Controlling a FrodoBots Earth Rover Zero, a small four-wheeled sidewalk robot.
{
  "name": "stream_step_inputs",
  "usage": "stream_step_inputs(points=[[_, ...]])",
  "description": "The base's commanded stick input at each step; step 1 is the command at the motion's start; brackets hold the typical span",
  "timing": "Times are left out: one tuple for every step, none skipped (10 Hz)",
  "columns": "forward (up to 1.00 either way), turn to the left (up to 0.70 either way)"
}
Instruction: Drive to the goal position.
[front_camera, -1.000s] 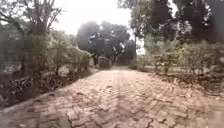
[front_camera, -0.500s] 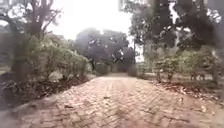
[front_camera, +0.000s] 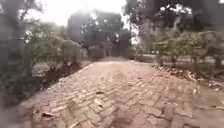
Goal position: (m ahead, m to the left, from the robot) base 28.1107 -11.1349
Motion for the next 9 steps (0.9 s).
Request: stream_step_inputs(points=[[0.85,0.00],[0.85,0.00],[0.85,0.00],[0.85,0.00],[0.85,0.00],[0.85,0.00],[0.85,0.00],[0.85,0.00],[0.85,0.00]])
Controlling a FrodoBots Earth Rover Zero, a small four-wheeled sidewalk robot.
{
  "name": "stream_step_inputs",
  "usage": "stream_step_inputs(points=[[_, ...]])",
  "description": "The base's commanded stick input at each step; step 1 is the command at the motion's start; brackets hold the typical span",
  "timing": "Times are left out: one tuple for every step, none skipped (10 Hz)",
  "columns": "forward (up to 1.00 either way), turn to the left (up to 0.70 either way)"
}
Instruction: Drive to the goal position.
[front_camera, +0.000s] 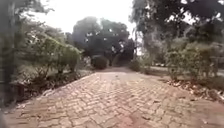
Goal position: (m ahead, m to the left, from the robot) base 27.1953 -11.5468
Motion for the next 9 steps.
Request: stream_step_inputs(points=[[0.85,0.00],[0.85,0.00],[0.85,-0.02],[0.85,-0.03],[0.85,-0.18],[0.85,-0.02],[0.85,0.00],[0.85,0.00],[0.85,0.00]])
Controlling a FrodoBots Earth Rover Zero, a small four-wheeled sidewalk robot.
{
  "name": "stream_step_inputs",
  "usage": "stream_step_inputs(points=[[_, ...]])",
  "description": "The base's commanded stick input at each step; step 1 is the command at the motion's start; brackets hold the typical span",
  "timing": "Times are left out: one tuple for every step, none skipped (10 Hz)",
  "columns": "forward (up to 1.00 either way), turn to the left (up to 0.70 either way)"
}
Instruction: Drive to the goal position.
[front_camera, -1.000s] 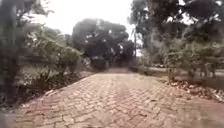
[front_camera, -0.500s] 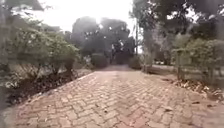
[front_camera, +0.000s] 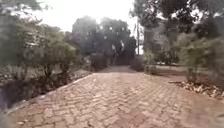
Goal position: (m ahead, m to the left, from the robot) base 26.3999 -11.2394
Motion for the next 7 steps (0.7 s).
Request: stream_step_inputs(points=[[0.85,0.00],[0.85,0.00],[0.85,0.00],[0.85,0.00],[0.85,0.00],[0.85,0.00],[0.85,0.00]])
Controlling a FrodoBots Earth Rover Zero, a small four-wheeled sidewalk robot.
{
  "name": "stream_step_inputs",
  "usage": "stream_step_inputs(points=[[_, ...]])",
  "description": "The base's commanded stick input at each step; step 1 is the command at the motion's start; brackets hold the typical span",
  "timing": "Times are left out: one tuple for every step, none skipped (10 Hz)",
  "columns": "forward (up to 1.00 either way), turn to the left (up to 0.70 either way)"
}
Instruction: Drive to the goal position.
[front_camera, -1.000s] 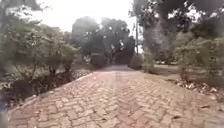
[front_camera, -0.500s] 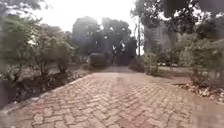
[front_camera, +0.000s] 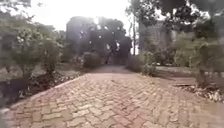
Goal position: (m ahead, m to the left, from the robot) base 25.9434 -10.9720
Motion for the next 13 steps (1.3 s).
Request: stream_step_inputs(points=[[0.85,0.00],[0.85,0.00],[0.85,0.00],[0.85,0.00],[0.85,0.00],[0.85,0.00],[0.85,0.00],[0.85,0.00],[0.85,0.00],[0.85,0.00],[0.85,0.00],[0.85,0.00],[0.85,0.00]])
